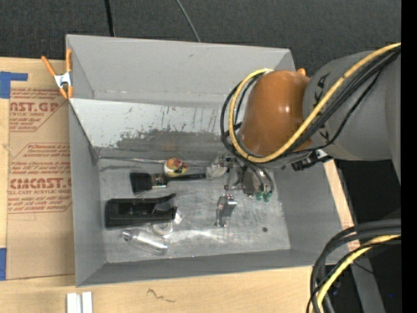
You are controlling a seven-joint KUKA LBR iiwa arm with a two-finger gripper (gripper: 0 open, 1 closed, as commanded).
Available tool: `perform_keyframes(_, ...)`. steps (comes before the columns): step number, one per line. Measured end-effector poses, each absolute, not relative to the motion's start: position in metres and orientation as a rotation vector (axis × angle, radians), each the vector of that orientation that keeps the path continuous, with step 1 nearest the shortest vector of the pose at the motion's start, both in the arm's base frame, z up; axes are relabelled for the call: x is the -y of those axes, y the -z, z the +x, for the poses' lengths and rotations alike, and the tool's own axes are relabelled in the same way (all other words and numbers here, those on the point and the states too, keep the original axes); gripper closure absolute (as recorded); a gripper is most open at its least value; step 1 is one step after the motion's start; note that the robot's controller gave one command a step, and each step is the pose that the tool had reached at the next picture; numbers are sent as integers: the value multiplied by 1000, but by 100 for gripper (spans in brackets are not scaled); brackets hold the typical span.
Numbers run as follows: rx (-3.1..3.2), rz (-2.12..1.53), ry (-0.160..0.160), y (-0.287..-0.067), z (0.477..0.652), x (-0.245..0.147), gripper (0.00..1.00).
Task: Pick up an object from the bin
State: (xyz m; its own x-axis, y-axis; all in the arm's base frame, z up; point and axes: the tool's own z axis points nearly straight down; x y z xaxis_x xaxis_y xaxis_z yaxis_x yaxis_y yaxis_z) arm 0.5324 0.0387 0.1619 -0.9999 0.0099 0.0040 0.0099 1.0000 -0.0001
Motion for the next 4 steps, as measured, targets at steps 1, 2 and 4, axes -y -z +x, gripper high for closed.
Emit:
perform_keyframes(1, 3139, 169, -3, -164, 532, -80, 0)
perform_keyframes(2, 3138, 198, 0, -164, 530, -96, 0)
perform_keyframes(4, 3082, 614, -1, -123, 529, -98, 0)
